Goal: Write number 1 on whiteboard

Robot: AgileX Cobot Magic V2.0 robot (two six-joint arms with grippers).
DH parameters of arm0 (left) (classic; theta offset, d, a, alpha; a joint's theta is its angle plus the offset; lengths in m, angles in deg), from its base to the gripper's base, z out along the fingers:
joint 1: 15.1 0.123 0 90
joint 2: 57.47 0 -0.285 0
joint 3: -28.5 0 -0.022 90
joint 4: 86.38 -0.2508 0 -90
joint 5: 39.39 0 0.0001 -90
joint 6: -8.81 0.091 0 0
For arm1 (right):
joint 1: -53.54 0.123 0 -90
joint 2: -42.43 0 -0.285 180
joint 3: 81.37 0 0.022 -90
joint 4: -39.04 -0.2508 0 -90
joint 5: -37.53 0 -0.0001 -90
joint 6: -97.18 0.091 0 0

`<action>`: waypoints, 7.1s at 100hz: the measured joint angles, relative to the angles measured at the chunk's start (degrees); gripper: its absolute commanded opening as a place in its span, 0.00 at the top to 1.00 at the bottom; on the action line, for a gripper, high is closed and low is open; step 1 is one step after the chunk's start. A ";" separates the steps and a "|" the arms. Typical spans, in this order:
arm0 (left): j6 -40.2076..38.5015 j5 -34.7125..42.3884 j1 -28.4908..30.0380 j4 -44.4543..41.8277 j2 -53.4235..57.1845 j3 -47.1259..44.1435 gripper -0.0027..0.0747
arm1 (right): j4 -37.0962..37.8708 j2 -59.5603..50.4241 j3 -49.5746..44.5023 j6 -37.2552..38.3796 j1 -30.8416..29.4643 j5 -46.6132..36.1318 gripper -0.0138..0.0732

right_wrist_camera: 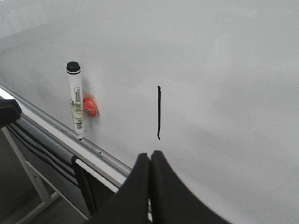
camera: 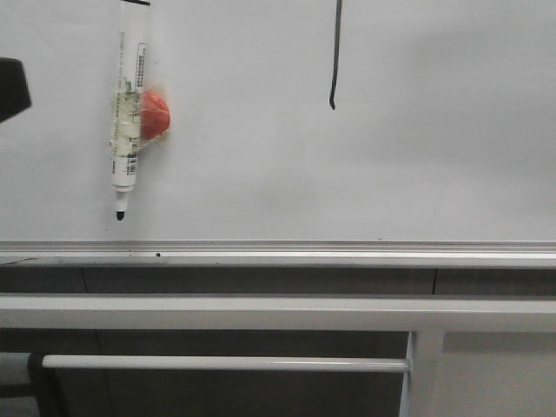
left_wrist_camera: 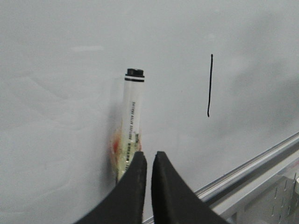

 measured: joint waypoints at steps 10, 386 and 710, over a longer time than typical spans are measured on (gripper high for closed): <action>1.10 0.00 -0.11 1.81 4.70 -1.26 0.99 | 0.00 0.00 0.00 -2.04 0.00 0.00 0.91; 2.94 -25.09 31.06 -15.54 38.64 -2.33 0.99 | -0.76 -16.46 -17.83 -2.75 -49.83 6.80 0.91; -27.99 -84.56 72.09 -35.95 60.73 -3.01 0.99 | 1.16 -16.84 -17.92 1.63 -49.83 7.87 0.91</action>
